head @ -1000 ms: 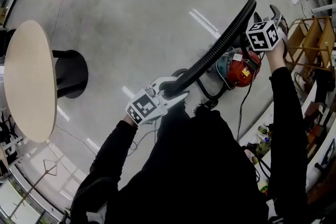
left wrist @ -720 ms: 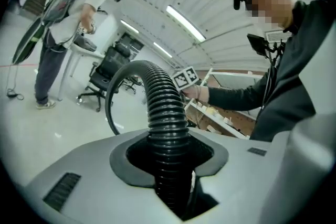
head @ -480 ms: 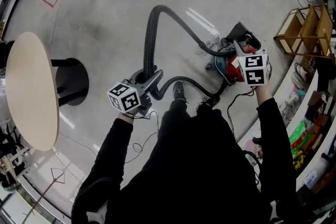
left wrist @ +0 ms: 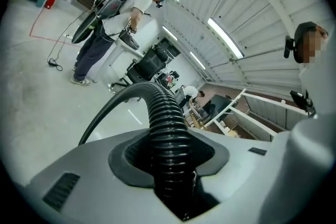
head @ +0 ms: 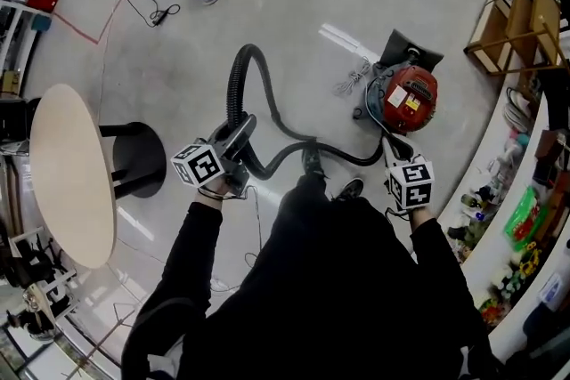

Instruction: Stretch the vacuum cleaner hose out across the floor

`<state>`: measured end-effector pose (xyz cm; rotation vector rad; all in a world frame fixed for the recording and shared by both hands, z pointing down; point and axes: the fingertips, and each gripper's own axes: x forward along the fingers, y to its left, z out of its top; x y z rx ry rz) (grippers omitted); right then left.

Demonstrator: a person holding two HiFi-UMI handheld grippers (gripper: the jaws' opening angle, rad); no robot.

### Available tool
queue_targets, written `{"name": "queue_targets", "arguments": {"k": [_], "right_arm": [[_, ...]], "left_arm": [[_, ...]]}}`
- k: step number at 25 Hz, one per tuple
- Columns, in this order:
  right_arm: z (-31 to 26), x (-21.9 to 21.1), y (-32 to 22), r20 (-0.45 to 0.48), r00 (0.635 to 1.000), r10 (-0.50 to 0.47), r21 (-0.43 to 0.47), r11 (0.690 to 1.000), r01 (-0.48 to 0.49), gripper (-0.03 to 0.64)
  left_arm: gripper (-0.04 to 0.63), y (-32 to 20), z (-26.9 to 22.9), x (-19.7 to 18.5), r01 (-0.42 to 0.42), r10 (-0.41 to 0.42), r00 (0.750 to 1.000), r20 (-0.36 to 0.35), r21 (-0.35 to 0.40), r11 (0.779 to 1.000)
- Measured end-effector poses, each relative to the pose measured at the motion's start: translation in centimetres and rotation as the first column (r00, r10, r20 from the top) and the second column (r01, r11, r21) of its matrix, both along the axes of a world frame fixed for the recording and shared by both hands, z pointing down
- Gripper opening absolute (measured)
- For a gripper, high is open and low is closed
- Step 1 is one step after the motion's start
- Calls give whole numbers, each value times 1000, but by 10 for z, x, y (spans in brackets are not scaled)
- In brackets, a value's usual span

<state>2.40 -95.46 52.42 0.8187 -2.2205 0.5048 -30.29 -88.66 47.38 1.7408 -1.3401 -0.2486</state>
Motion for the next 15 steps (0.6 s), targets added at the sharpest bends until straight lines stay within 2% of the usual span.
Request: {"name": "queue_targets", "arguments": {"k": [4, 6, 8, 9, 11, 15], "right_arm": [[-11, -21, 61, 157, 979, -129, -12, 991, 133, 26], [-23, -27, 89, 270, 947, -176, -27, 981, 190, 26], [-33, -31, 117, 377, 897, -229, -36, 965, 262, 28], [-35, -33, 129, 421, 871, -253, -45, 953, 298, 71], [-36, -37, 153, 481, 828, -288, -65, 930, 361, 239], [-51, -47, 182, 472, 798, -374, -19, 901, 433, 288]], "left_arm": [[169, -7, -33, 46, 3, -3, 1000, 22, 21, 1000], [170, -9, -54, 68, 13, -15, 999, 32, 40, 999], [170, -9, -70, 91, 18, -21, 998, 51, 57, 998], [169, -8, -75, 103, 12, -16, 998, 65, 63, 998], [169, -3, -82, 131, -24, 17, 996, 93, 73, 997], [170, 8, -96, 177, -111, 101, 990, 95, 104, 988]]}}
